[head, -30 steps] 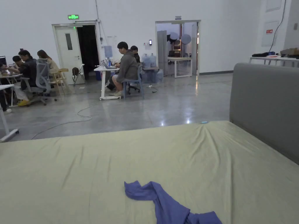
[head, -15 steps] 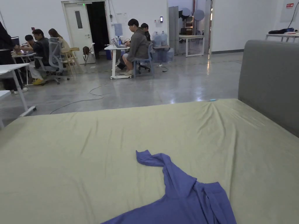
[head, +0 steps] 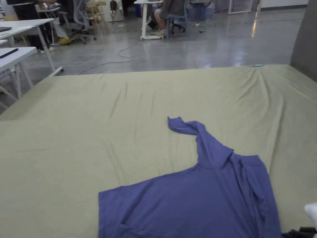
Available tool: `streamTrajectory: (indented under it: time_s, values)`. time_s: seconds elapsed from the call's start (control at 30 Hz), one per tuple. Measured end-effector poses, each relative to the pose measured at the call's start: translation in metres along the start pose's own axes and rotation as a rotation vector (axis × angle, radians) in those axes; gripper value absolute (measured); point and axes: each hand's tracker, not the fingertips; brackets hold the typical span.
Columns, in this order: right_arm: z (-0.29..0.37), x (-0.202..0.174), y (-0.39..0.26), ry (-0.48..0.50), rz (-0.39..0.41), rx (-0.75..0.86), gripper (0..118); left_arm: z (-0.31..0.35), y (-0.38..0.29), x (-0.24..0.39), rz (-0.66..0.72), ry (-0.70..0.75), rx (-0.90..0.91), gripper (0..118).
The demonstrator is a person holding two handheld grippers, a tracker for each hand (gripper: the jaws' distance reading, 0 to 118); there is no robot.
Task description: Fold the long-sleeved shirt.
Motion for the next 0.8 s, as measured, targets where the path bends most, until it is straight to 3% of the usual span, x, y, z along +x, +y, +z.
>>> streamTrajectory:
  time_s: [0.03, 0.1, 0.13, 0.17, 0.2, 0.3, 0.37, 0.47, 0.5, 0.53, 0.57, 0.6, 0.63, 0.67, 0.7, 0.73, 0.77, 0.8]
  values:
    - [-0.005, -0.004, -0.007, -0.038, 0.006, -0.035, 0, -0.005, -0.001, 0.003, 0.024, -0.007, 0.025, 0]
    - [-0.016, -0.016, -0.014, 0.003, 0.087, -0.051, 0, -0.015, 0.014, 0.0, 0.068, -0.14, 0.067, 3]
    - [-0.024, -0.019, -0.015, 0.006, 0.117, -0.065, 0, -0.025, 0.031, -0.003, 0.099, -0.131, 0.068, 54]
    - [-0.029, -0.022, -0.016, 0.001, 0.097, -0.066, 0, -0.034, 0.046, -0.007, 0.089, -0.097, 0.078, 103]
    - [-0.033, -0.023, -0.015, 0.009, 0.088, -0.072, 0, -0.043, 0.067, -0.011, 0.072, -0.064, 0.127, 118]
    - [-0.038, -0.019, -0.012, 0.059, 0.048, -0.072, 0, -0.094, 0.134, -0.024, 0.002, 0.059, 0.124, 116]
    - [-0.044, -0.017, -0.009, 0.044, 0.024, -0.071, 0, -0.12, 0.171, -0.036, -0.002, 0.165, 0.127, 116]
    - [-0.054, -0.005, -0.008, -0.011, -0.015, -0.102, 0, -0.187, 0.186, -0.048, 0.014, 0.184, 0.055, 112]
    - [-0.058, -0.002, -0.007, -0.027, -0.034, -0.112, 0, -0.204, 0.188, -0.05, 0.0, 0.209, 0.029, 100]
    - [-0.061, 0.006, -0.007, -0.031, -0.045, -0.12, 0, -0.219, 0.186, -0.05, -0.016, 0.237, -0.005, 65]
    - [-0.066, 0.01, -0.002, -0.026, -0.049, -0.13, 0, -0.229, 0.189, -0.052, -0.058, 0.238, -0.044, 57]
    - [-0.07, 0.014, 0.005, -0.022, -0.053, -0.138, 0, -0.237, 0.186, -0.052, -0.071, 0.254, -0.071, 57]
    - [-0.077, 0.018, 0.017, -0.021, -0.047, -0.149, 0, -0.234, 0.184, -0.052, -0.014, 0.229, -0.038, 50]
    - [-0.081, 0.025, 0.031, -0.019, -0.028, -0.158, 10, -0.226, 0.187, -0.049, 0.04, 0.236, -0.001, 34]
    - [-0.089, 0.028, 0.048, -0.022, -0.003, -0.168, 37, -0.224, 0.19, -0.05, 0.036, 0.238, -0.004, 2]
    - [-0.101, 0.031, 0.072, -0.028, 0.018, -0.167, 87, -0.221, 0.19, -0.046, -0.007, 0.228, -0.016, 0]
    - [-0.115, 0.035, 0.098, -0.05, 0.039, -0.165, 110, -0.218, 0.19, -0.043, -0.046, 0.198, 0.008, 0]
    - [-0.129, 0.042, 0.123, -0.062, 0.056, -0.158, 117, -0.214, 0.189, -0.041, -0.042, 0.233, 0.022, 0]
